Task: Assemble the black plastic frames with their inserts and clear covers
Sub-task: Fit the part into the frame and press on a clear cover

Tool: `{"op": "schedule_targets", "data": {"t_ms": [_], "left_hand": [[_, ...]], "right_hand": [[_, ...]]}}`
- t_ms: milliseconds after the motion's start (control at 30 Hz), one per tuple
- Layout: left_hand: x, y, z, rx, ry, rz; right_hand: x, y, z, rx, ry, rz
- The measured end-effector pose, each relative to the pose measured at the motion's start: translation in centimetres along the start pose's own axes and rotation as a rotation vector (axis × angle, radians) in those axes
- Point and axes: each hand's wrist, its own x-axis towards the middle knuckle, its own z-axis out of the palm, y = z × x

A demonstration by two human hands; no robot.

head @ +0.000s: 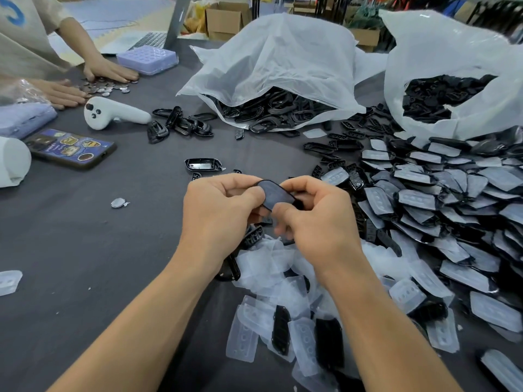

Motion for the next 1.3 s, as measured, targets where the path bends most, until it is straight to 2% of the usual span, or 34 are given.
{"op": "schedule_targets", "data": {"t_ms": [133,233,333,500,633,733,833,900,1000,1167,1233,1300], "left_hand": [[0.4,0.1,-0.8,0.092,-0.067,0.04],[0.4,0.0,-0.6,0.096,0.032,0.052],[0.0,-0.1,-0.3,0.105,0.061,0.075],[-0.2,-0.4,-0.3,0.162,-0.007,0.146],[0.2,-0.9,0.0,0.193,0.022,0.1],[0.2,-0.9,0.3,0.224,0.044,0.087],[0.0,-0.8,0.3,0.171,0.029,0.045],[-0.2,-0.9,0.3,0.142,0.015,0.038],[-0.4,-1.0,0.2,0.239,0.049,0.113],[0.3,-0.8,-0.8,0.552,0.204,0.156],[0.8,-0.9,-0.9,0.625,0.231,0.149],[1.4,-0.9,-0.9,0.663,0.237,0.156]], "right_hand": [[0.3,-0.1,-0.7,0.08,-0.053,0.033],[0.4,-0.4,-0.7,0.232,-0.081,0.065],[0.5,-0.4,-0.6,0.265,-0.048,0.045],[0.5,-0.3,-0.6,0.068,0.007,-0.031],[0.5,0.1,-0.9,-0.084,0.038,-0.045],[-0.1,-0.3,-0.8,-0.397,0.075,-0.23],[-0.5,-0.9,-0.8,-0.538,0.016,-0.332],[-0.4,-1.4,-1.5,-0.581,0.011,-0.314],[0.4,-2.2,-4.6,-0.716,0.03,-0.229],[2.0,-3.0,-10.1,-0.961,0.386,-0.04],[1.9,-2.7,-9.4,-0.997,0.383,-0.078],[1.9,-2.2,-7.2,-0.986,0.309,-0.151]]}}
